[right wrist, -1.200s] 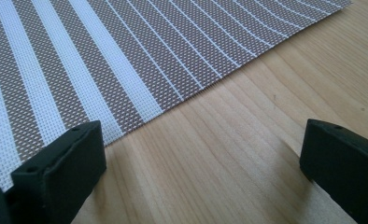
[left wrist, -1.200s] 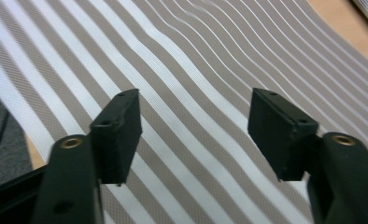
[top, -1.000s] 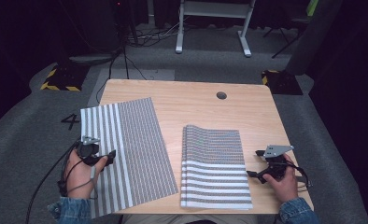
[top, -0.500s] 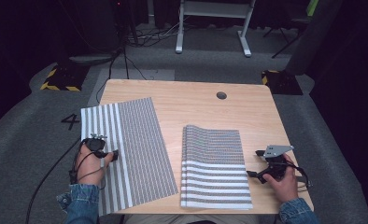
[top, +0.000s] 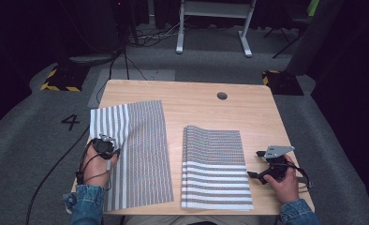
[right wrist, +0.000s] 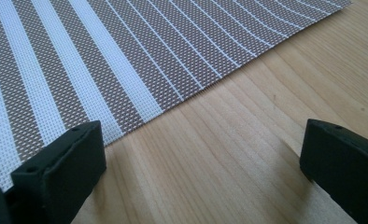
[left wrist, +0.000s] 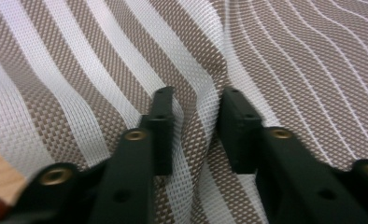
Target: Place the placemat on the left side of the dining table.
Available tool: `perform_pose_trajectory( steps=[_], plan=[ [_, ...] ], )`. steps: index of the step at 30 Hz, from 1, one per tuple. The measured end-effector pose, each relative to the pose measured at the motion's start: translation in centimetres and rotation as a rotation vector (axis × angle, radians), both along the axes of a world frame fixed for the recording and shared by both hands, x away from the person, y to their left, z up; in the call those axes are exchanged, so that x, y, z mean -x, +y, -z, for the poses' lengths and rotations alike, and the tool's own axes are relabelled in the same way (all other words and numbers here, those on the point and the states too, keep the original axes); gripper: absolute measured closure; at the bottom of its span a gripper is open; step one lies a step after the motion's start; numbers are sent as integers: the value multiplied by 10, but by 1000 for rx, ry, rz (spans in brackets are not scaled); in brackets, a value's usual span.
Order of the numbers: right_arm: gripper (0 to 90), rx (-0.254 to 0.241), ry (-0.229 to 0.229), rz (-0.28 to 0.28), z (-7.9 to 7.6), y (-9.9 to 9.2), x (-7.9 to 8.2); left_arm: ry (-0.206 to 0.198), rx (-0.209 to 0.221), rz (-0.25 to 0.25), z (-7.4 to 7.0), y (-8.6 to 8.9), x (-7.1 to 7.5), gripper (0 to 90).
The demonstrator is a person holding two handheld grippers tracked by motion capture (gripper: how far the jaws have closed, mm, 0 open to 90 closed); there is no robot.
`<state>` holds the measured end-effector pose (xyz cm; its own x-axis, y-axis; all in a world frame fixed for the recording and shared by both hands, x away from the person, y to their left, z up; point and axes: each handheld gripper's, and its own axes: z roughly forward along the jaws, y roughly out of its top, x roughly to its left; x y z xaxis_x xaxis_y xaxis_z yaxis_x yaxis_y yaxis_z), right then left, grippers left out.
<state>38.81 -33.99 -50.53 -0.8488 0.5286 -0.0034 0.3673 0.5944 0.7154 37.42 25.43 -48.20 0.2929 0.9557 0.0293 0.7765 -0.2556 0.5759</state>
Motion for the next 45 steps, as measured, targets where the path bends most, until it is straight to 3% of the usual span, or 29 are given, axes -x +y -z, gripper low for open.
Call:
perform_pose_trajectory(
  steps=[2, 3, 7, 12, 14, 15, 16, 17, 19, 21, 25, 26, 28, 36, 45],
  plan=[
    [4, 0, 0, 0, 0, 0, 0, -38, -22, 20, -3, -5, 0, 815],
    [4, 0, 0, 0, 0, 0, 0, -89, -34, 37, -10, -10, -2, 858],
    [5, -1, 0, 1, 0, 0, 0, -126, -43, 80, -22, -17, -10, 865],
    [5, 0, 0, 0, 0, 0, 0, -168, -88, 182, -31, -27, -43, 862],
    [4, -2, 0, 1, 0, 0, 0, -201, -80, 177, -29, -25, -54, 706],
    [5, -3, -1, 1, 0, 0, 0, -223, -78, 151, -28, -23, -59, 561],
    [5, -3, -1, 1, 0, 0, 0, -241, -76, 120, -26, -23, -61, 561],
    [5, -2, 0, 1, 0, 0, 0, -261, -67, 96, -25, -24, -59, 450],
    [4, -2, 0, 1, 0, 0, 0, -241, -59, 73, -22, -30, -50, 383],
    [4, -1, 0, 1, 0, 0, 0, -202, -46, 81, -16, -43, -38, 284],
    [4, 0, 0, 0, 0, 0, 0, -132, 96, 135, 0, -71, -16, 288],
    [5, -3, -2, 1, 0, 0, 0, -112, 113, 141, 5, -75, -14, 294],
    [4, -1, -2, 1, 0, 0, 0, -76, 98, 153, 14, -79, -15, 308],
    [4, -2, -1, 3, 0, 0, 0, -136, 131, 99, 19, -80, -11, 333],
    [5, 0, -1, 3, 0, 0, 0, -137, 127, 48, 19, -83, -7, 334]
  ],
)
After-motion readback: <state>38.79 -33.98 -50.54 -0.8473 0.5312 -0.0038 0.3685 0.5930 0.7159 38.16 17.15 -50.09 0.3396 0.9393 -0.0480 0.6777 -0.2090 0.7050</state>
